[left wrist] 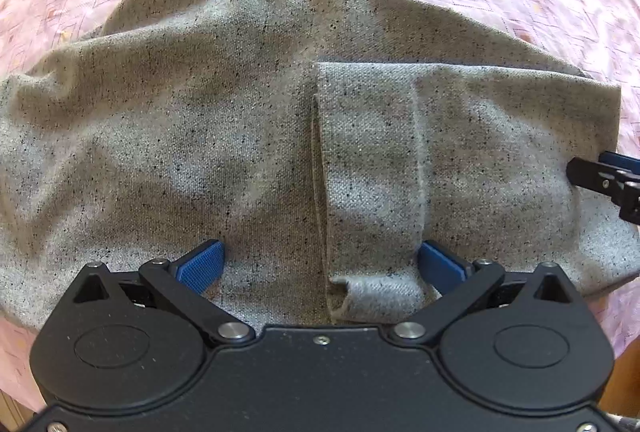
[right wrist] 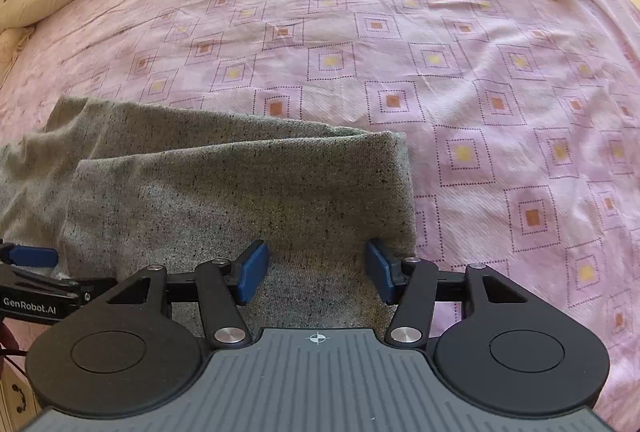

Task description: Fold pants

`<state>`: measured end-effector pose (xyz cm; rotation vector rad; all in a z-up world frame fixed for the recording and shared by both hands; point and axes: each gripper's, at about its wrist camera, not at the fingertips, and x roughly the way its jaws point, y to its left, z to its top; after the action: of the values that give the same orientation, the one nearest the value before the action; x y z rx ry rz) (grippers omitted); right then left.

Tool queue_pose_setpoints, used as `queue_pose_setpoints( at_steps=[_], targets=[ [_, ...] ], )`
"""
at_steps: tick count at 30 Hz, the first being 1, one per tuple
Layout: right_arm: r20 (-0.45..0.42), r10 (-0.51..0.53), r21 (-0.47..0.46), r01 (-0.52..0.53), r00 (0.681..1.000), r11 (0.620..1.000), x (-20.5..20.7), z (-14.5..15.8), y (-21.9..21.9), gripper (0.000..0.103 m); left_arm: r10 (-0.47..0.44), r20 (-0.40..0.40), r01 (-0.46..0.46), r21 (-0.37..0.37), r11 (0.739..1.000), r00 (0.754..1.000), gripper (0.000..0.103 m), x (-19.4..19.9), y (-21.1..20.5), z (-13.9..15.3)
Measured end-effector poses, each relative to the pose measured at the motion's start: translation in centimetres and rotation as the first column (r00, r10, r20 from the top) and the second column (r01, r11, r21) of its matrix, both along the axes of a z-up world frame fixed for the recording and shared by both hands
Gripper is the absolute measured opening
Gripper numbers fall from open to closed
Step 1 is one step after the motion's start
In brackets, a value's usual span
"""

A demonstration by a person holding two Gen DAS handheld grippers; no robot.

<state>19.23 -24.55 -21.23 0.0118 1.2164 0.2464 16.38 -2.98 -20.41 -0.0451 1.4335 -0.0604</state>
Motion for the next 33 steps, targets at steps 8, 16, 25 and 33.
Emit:
queue_pose_setpoints(
  at_steps=[8, 16, 25, 33],
  targets=[
    [-0.022, 0.005, -0.044, -0.006, 1.000, 0.999, 0.2, 0.4, 0.8, 0.054, 0.070, 0.167, -0.073, 0.011, 0.997, 0.983, 0.087, -0.7, 3.8, 5.2],
    [-0.039, -0.138, -0.039, 0.136, 0.990, 0.990, -0.9, 2.5, 3.5, 0.053, 0.226, 0.266, -0.242, 0.027, 0.970, 0.937, 0.087, -3.2, 17.0, 7.6],
    [0.000, -0.167, -0.036, 0.167, 0.986, 0.985, -3.9, 5.1, 12.9, 0.053, 0.227, 0.260, -0.248, 0.050, 0.968, 0.939, 0.087, -5.3, 31.3, 4.9],
    [0.001, -0.124, -0.044, 0.124, 0.992, 0.991, -6.0, 6.7, 21.1, 0.053, 0.197, 0.147, -0.168, -0.190, 0.967, 0.969, 0.094, -3.9, 35.9, -0.3]
  ],
)
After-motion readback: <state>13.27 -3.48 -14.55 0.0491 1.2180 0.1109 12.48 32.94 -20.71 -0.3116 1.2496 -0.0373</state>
